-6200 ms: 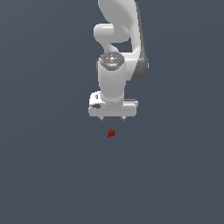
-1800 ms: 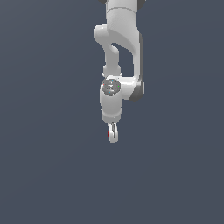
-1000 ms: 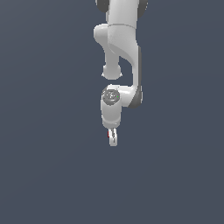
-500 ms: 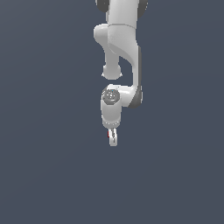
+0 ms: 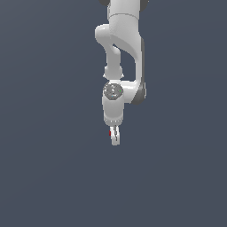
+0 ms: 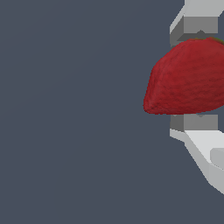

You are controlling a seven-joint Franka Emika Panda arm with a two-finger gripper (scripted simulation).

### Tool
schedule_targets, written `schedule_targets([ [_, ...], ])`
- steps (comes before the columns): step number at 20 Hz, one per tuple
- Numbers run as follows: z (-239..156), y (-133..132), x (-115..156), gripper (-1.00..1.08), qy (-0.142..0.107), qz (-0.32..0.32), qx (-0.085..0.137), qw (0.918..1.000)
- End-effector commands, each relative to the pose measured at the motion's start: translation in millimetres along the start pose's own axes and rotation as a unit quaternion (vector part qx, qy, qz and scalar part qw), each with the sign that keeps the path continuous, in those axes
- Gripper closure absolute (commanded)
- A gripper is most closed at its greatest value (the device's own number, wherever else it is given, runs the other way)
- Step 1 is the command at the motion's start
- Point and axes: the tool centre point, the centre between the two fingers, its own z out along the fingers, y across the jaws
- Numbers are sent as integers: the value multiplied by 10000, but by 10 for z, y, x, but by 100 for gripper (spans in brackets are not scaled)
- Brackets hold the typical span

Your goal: Pick up the object and move it to a goal position.

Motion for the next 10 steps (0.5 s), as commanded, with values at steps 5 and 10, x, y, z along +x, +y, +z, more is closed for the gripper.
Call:
schedule_targets([
  [5,-493,45,-58,108,-4,2,6,10000],
  [10,-1031,97,-113,108,-5,8,4,10000],
])
